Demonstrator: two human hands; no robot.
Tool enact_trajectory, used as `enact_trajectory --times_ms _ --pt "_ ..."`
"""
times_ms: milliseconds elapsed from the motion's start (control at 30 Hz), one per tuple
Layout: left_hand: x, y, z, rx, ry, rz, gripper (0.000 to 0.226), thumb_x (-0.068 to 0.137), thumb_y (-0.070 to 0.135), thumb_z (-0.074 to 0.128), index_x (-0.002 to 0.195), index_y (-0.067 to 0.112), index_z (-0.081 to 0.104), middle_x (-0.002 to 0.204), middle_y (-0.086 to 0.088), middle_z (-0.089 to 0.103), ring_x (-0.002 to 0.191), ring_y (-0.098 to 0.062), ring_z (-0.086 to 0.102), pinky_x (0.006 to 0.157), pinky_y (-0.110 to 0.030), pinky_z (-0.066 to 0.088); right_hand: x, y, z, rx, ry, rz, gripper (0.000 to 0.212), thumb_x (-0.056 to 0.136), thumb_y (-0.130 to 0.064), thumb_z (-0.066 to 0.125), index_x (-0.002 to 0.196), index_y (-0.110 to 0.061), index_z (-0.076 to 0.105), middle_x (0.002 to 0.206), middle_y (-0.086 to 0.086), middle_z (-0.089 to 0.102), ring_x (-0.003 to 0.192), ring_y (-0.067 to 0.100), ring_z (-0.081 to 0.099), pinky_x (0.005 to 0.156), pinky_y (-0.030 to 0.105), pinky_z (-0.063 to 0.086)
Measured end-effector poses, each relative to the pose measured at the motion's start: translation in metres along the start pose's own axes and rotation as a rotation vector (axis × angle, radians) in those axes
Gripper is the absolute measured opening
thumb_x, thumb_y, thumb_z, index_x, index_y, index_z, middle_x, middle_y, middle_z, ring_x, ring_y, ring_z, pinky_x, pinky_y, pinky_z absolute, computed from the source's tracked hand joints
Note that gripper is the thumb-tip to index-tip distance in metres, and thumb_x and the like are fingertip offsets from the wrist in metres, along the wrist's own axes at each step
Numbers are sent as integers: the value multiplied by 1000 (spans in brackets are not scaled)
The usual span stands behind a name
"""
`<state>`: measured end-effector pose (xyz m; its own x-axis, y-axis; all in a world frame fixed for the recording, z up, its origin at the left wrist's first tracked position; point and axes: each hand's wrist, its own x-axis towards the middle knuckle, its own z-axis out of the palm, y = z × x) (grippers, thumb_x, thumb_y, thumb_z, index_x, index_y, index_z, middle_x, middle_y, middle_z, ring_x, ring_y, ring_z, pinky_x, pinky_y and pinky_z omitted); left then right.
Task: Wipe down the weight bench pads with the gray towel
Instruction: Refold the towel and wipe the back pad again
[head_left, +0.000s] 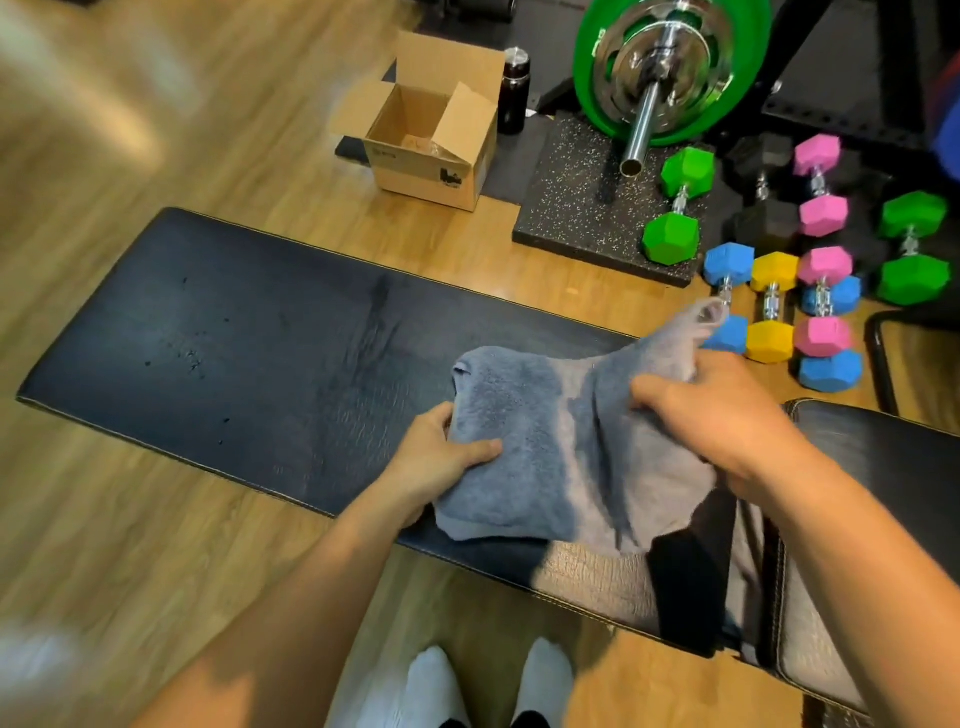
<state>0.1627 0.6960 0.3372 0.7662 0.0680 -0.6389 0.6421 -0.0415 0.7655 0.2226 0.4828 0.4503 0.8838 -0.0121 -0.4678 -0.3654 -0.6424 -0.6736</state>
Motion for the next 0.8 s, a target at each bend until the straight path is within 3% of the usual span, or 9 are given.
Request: enact_trajectory --times_ms 67,133,200,300,400,500,633,700,800 --pt "3 -9 -6 81 123 4 28 78 22 75 102 17 61 93 0 69 84 -15 67 71 -29 53 -2 -13 25 148 -295 -17 34 75 -34 71 93 -7 63 84 15 69 76 31 69 60 46 55" --pt "6 -16 -18 96 309 14 20 81 24 70 98 19 62 88 1 67 83 -17 64 70 -30 50 -1 -15 55 279 -524 14 31 84 -30 69 103 -8 61 89 19 66 76 28 69 56 42 57" --pt "3 -16 -30 125 545 74 12 86 26 60 98 20 62 94 3 65 89 -15 61 77 -32 48 12 1 80 248 -402 -134 20 86 -21 69 103 -12 64 92 16 69 83 28 69 65 39 59" --pt "-13 -13 -21 309 746 357 12 92 21 51 101 19 58 104 4 56 92 -13 54 80 -29 39 42 42 93 -371 -109 -640 31 84 -29 66 115 -21 66 117 0 66 113 21 58 96 39 47" --pt "-32 -32 26 747 568 612 18 85 30 52 100 19 53 103 0 55 91 -20 53 78 -36 45 62 73 114 -808 -254 -874 52 91 -50 41 139 -33 46 154 1 34 146 27 19 114 59 14" --pt "-34 -62 66 999 393 392 48 81 44 46 120 17 51 127 -10 53 120 -32 50 101 -51 39 75 77 135 -975 -277 -844 59 93 -58 23 149 -43 19 162 1 2 147 35 -12 112 63 -8" --pt "-1 -60 53 999 368 337 90 79 48 44 151 6 12 159 -15 12 147 -34 5 115 -59 1 101 55 151 -1030 -187 -716 53 94 -59 1 147 -51 -1 160 -6 -12 146 33 -17 110 67 -11" --pt "22 -41 35 998 247 292 104 80 49 50 149 10 -17 159 -8 -19 144 -33 -22 113 -57 -17 123 40 158 -1030 -158 -652 51 98 -53 3 148 -47 -3 161 -8 -10 146 26 -19 111 66 -9" --pt "41 -16 19 1036 172 218 116 79 48 57 142 10 -32 154 -4 -33 140 -31 -32 111 -54 -22 151 16 167 -1006 -108 -612 52 100 -46 7 151 -38 10 162 -4 -4 147 23 -16 114 61 -6"
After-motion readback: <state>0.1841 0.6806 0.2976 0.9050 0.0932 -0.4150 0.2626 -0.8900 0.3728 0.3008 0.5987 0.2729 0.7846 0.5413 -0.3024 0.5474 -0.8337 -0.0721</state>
